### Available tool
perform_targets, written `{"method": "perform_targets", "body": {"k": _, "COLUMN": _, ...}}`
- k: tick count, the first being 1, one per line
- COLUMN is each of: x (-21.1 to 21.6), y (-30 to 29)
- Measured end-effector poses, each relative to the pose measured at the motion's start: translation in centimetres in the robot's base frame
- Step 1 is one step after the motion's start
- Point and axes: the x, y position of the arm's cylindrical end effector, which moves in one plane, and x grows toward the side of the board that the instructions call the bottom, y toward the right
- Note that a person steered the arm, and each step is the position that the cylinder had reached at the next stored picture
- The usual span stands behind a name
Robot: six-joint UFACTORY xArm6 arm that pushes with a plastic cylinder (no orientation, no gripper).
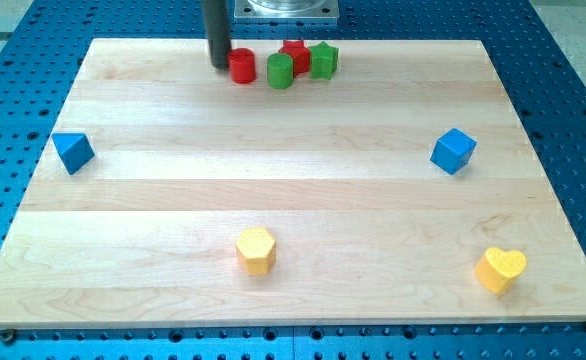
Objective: Move triangle on top left to hexagon
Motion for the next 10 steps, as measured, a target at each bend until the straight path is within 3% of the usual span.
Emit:
{"method": "perform_targets", "body": {"k": 1, "x": 0.6, "y": 2.7}}
{"method": "perform_targets", "body": {"k": 3, "x": 3.2, "y": -12.7}}
{"method": "perform_targets", "body": {"k": 4, "x": 8.6, "y": -18.3}}
{"method": "perform_targets", "body": {"k": 5, "x": 15.1, "y": -18.3}}
{"method": "perform_targets", "body": {"k": 7, "x": 18.6, "y": -18.1}}
{"method": "perform_targets", "body": {"k": 8, "x": 24.8, "y": -15.8}}
{"method": "perform_targets", "body": {"k": 9, "x": 23.1, "y": -18.4}}
{"method": "perform_targets", "body": {"k": 10, "x": 26.3, "y": -21.0}}
